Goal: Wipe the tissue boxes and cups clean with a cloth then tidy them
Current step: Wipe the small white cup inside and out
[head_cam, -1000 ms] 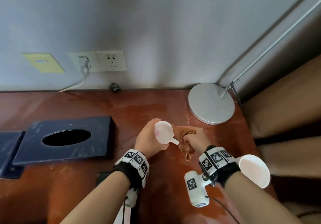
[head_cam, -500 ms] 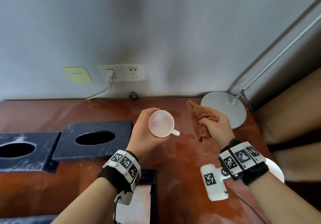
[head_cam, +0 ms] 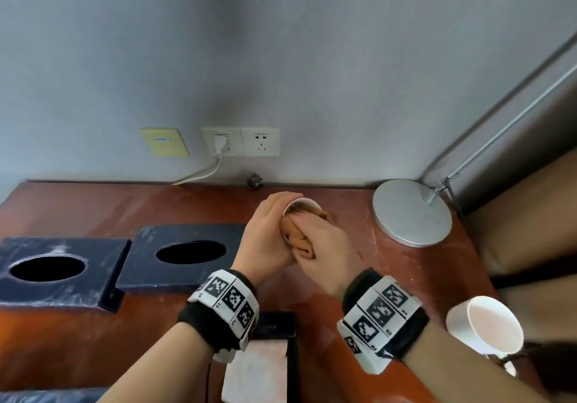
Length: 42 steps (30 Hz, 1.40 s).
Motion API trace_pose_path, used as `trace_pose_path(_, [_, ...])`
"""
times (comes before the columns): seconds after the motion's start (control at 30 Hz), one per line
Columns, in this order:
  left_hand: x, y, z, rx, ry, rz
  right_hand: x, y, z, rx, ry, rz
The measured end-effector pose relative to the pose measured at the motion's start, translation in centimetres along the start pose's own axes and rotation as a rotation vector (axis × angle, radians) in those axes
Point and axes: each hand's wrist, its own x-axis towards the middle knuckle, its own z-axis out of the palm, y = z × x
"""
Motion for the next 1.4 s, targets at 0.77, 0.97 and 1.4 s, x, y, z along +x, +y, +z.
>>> trace_pose_path(0.77, [1.0,0.9,-1.6,0.157,-0.153,0.270,-0.4,-3.3,-2.6,-0.110,-0.284,0.200])
trace_pose_path(0.97, [1.0,0.6,-1.4,0.047,-0.131,0.150,1.1,-2.8,-3.5,1.150,0.134,0.739])
trace_pose_path(1.4, [3.0,-0.7,-4.1,0.167,-0.271,0.241,1.9,-1.8,-2.3,-0.001,-0.347,-0.026])
